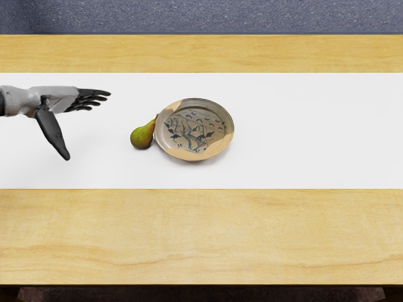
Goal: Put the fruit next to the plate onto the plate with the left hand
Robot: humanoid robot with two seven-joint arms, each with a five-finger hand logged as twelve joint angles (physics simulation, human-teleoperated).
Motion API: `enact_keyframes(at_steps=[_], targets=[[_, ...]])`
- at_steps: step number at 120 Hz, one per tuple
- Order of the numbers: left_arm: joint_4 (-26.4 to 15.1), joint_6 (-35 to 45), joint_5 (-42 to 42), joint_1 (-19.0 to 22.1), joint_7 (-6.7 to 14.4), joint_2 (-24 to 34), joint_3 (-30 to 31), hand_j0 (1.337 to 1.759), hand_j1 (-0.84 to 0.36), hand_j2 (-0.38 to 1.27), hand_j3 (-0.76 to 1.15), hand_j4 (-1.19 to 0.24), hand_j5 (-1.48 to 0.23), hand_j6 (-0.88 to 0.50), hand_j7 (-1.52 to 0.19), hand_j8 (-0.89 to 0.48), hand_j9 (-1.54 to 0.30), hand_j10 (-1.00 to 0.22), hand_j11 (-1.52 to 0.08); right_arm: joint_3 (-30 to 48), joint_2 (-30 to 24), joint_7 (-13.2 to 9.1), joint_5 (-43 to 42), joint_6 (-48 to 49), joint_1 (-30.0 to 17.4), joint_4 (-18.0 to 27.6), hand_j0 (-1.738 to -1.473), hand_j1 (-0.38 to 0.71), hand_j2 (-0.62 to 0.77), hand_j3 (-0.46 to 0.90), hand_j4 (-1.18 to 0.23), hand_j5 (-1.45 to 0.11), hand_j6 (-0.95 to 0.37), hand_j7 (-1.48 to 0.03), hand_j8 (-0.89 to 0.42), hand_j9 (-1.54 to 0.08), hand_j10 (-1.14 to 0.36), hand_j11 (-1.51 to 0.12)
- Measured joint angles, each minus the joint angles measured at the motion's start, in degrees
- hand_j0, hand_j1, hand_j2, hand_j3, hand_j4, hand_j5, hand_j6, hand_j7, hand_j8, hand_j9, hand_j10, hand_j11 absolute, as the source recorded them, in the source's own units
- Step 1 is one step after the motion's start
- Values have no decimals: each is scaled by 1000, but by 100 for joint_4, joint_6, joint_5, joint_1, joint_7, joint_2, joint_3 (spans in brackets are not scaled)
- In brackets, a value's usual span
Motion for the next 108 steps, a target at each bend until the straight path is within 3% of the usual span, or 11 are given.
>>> enact_keyframes(at_steps=[12,26,45,57,108], targets=[[-5,0,12,5,-518,-105,-17,1658,349,2,0,-4,-1,-5,0,-5,0,-3,0,-5,0,-1,0,0,-3,2,-1658,-309,-7,0,-33,-43,-33,-43,-33,-43,-33,-43],[172,1,-699,126,-729,-128,2,1658,349,2,0,-4,-1,-5,0,-5,0,-3,0,-8,0,-2,-1,0,-5,2,-1658,-310,-7,0,-33,-43,-33,-43,-33,-43,-33,-43],[327,1,-1043,178,-800,-299,32,1658,349,3,0,-3,-1,-4,0,-4,0,-3,0,-13,0,-2,0,0,-5,2,-1658,-309,-7,0,-33,-43,-33,-43,-33,-43,-33,-43],[641,1,-913,193,-815,-955,49,1658,349,2,0,-3,0,-4,0,-3,0,-2,0,-14,0,-2,0,1,-5,2,-1658,-309,-7,0,-33,-43,-33,-43,-33,-43,-33,-43],[1615,345,227,186,-854,-1649,160,1658,349,2,0,-3,0,-4,0,-3,0,-2,0,-25,0,-2,-7,5,-12,2,-1658,-310,-7,0,-33,-43,-33,-43,-33,-43,-33,-43]])
